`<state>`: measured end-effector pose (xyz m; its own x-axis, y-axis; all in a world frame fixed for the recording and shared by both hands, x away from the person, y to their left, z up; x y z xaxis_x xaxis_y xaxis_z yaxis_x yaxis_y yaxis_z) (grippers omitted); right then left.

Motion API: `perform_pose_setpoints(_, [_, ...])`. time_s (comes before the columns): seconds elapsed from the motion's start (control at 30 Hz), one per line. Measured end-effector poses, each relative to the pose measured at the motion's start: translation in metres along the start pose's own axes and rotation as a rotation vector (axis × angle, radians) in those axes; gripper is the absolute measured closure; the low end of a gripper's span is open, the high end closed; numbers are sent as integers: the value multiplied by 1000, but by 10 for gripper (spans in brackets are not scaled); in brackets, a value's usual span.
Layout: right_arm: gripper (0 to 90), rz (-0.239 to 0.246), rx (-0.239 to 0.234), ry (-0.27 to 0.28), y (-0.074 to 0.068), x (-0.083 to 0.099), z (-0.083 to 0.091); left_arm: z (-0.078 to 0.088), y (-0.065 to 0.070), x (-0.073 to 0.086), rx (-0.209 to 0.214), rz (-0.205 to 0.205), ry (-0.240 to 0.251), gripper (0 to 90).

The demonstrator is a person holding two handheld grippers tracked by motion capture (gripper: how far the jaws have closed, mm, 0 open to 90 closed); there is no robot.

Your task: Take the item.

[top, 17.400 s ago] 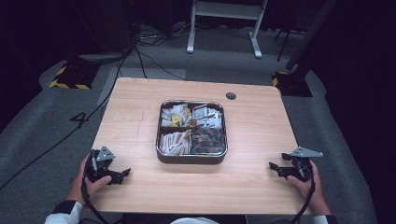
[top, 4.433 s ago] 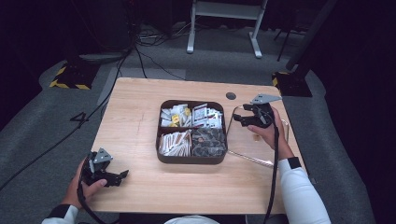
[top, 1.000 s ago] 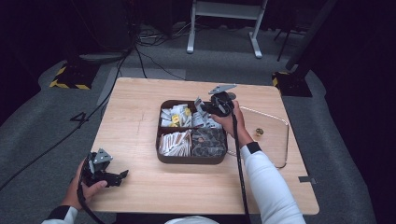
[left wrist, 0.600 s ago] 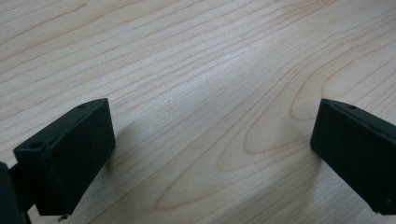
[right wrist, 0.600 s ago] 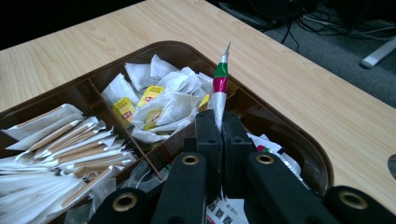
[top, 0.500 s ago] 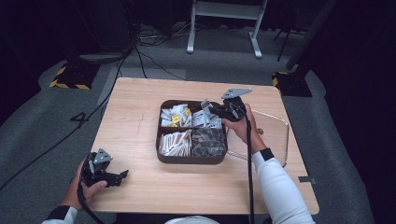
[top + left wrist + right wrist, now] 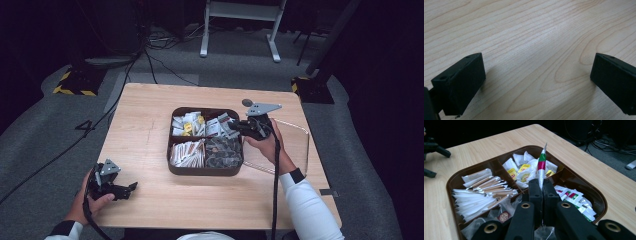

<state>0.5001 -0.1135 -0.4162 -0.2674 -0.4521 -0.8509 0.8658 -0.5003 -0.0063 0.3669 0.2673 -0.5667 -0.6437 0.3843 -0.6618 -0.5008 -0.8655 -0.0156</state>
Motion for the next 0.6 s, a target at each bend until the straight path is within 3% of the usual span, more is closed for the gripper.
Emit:
perform_pose_setpoints(0.3, [886,19,-31,15,-14,8,12,0,0,0,0,0,0,1])
perform_pose_setpoints(0.6, [886,56,-79,18,-37,16,24,0,0,0,1,0,0,1])
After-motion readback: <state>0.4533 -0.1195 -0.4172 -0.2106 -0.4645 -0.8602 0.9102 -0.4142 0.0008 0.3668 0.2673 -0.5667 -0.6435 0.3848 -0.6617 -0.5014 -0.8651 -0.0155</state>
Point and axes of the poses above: each handheld gripper's, and its own axes: z roughly backward along the jaws, x roughly out of its underside, y roughly to its right, the point moved 8 cm from there along -z, roughly forward along the jaws, and after that the axes turned 3 degrees about -x, right-handed, at the moved point
